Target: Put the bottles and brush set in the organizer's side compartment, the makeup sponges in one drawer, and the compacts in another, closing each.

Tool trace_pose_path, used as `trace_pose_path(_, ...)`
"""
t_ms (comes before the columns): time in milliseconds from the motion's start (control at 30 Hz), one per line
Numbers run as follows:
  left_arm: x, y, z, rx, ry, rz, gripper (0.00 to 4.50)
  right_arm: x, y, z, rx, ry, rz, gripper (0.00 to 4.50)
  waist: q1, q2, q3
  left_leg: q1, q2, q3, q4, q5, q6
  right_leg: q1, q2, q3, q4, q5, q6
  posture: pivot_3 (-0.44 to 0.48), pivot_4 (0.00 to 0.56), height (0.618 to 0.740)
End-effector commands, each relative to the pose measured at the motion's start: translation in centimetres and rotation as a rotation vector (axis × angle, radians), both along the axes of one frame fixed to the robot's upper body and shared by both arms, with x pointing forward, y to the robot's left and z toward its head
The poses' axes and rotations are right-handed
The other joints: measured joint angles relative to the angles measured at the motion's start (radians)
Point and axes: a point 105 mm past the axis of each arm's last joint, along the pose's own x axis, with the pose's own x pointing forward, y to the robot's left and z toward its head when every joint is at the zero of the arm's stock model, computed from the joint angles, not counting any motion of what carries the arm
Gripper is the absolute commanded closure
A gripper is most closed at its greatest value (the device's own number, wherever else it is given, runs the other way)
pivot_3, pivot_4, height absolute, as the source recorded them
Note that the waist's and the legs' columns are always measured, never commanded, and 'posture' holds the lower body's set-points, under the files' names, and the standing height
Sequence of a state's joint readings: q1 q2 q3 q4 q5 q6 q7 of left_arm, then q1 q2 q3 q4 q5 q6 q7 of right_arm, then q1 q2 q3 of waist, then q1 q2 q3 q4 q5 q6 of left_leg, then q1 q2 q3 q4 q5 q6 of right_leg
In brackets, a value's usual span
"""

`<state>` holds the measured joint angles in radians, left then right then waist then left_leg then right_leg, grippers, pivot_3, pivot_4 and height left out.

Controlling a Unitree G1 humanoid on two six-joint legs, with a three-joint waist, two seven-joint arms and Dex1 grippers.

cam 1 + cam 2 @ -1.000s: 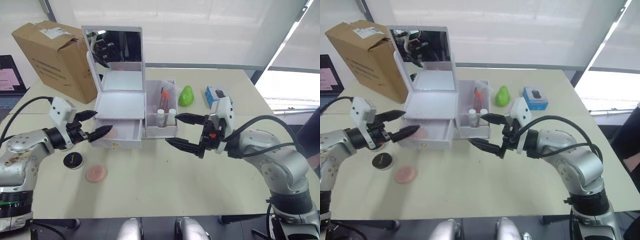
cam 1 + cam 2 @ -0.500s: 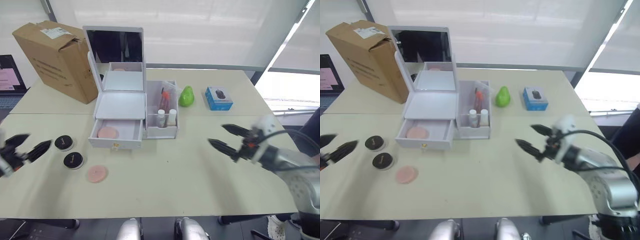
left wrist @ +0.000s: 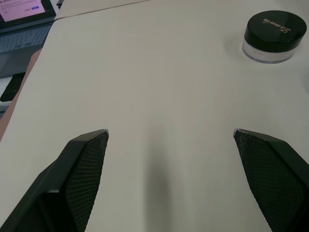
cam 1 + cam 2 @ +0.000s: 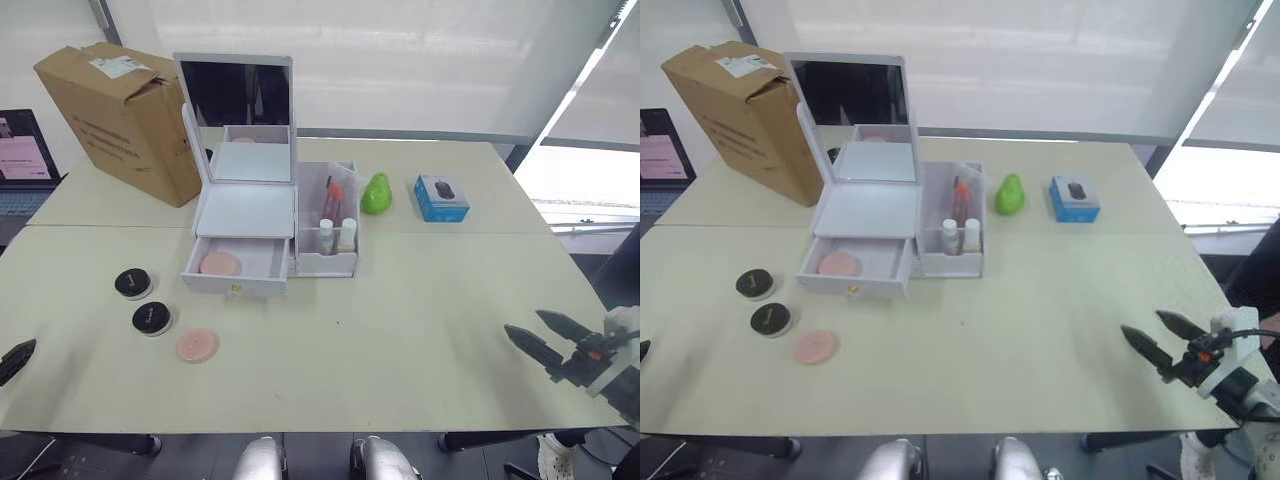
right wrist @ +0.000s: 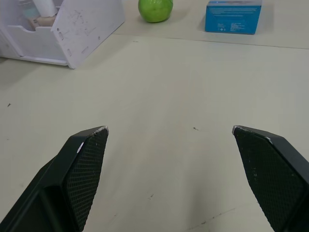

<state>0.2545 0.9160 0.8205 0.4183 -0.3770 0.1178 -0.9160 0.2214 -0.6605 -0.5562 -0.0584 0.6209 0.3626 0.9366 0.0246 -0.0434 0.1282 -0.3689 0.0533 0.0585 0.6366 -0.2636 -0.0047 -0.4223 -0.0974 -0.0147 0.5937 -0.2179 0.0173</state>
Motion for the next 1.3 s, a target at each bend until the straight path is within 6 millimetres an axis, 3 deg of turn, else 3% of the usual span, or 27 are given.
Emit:
trace_pose_path(33, 0.6, -0.8, 1.0, 0.024, -0.034, -0.038, 0.04, 0.8, 1.0, 1.6, -0.005, -0.078, 0.035, 0.00, -0.003, 0.000, 0.000, 0.000, 0.000, 0.000, 0.000, 0.000, 0.000, 0.000, 0.000, 0.000, 0.000, 0.000, 0.000, 0.000, 0.150, 0.740)
trace_pose_path(233, 0.6, -3.4, 0.0, -0.027, -0.089, -0.059, 0.04, 2.2, 5.9, 3.6, 0.055, -0.144, 0.193, 0.00, -0.013, 0.001, 0.000, 0.001, 0.000, 0.001, -0.002, 0.000, 0.001, 0.001, 0.001, 0.001, 0.000, 0.000, 0.000, 0.000, 0.150, 0.740)
trace_pose_path(400, 0.6, -8.8, -0.8, -0.106, -0.229, -0.051, 0.04, 2.5, 11.9, 6.9, 0.137, -0.186, 0.418, 0.00, -0.013, 0.000, -0.001, 0.001, 0.000, 0.001, -0.001, 0.001, 0.002, 0.002, 0.001, 0.002, 0.001, 0.001, 0.001, 0.000, 0.150, 0.740)
trace_pose_path(533, 0.3, -12.2, -1.2, -0.156, -0.320, 0.014, 0.04, 3.2, 15.2, 9.8, 0.155, -0.222, 0.536, 0.00, -0.006, -0.003, -0.001, 0.000, -0.001, 0.000, 0.000, 0.001, 0.002, 0.002, 0.002, 0.001, 0.000, 0.002, 0.001, 0.000, 0.150, 0.740)
trace_pose_path(600, 0.3, -15.3, -2.1, -0.190, -0.349, 0.064, 0.04, 3.5, 17.6, 11.7, 0.165, -0.258, 0.627, 0.00, -0.008, -0.001, -0.001, 0.000, -0.002, -0.001, 0.001, 0.001, 0.002, 0.002, 0.002, 0.002, 0.000, 0.002, 0.001, 0.000, 0.150, 0.740)
trace_pose_path(700, 0.2, -18.9, -2.9, -0.201, -0.360, 0.111, 0.04, 3.9, 20.0, 12.6, 0.131, -0.274, 0.704, 0.00, -0.006, -0.003, -0.003, -0.002, -0.004, 0.000, 0.005, 0.004, 0.008, 0.007, 0.002, 0.004, 0.000, 0.003, 0.004, 0.000, 0.150, 0.740)
trace_pose_path(800, 0.0, -20.0, -3.3, -0.218, -0.359, 0.175, 0.04, 4.4, 21.2, 13.3, 0.112, -0.295, 0.736, 0.00, -0.017, -0.007, -0.006, -0.004, -0.004, -0.002, 0.006, 0.005, 0.009, 0.006, 0.006, 0.005, -0.002, 0.004, 0.003, 0.000, 0.150, 0.740)
trace_pose_path(967, 0.0, -20.4, -5.4, -0.171, -0.238, 0.206, 0.04, 4.6, 21.9, 13.7, 0.104, -0.311, 0.775, 0.00, -0.033, -0.004, -0.006, 0.001, -0.005, -0.004, 0.008, 0.004, 0.011, 0.016, 0.007, 0.012, -0.008, 0.002, 0.006, 0.000, 0.150, 0.740)
trace_pose_path(1167, 1.3, -22.5, -5.1, -0.158, -0.187, 0.077, 0.04, 4.6, 21.9, 13.5, 0.083, -0.311, 0.780, 0.00, -0.035, -0.002, -0.006, 0.001, -0.005, -0.004, 0.008, 0.004, 0.011, 0.010, 0.007, 0.011, -0.006, 0.002, 0.006, 0.000, 0.150, 0.740)
trace_pose_path(1300, 1.6, -22.6, -5.2, -0.176, -0.162, 0.076, 0.04, 4.3, 22.1, 13.4, 0.083, -0.313, 0.782, 0.00, -0.035, -0.002, -0.006, 0.000, -0.004, -0.004, 0.007, 0.004, 0.011, 0.003, 0.007, 0.010, -0.003, 0.003, 0.005, 0.000, 0.150, 0.740)
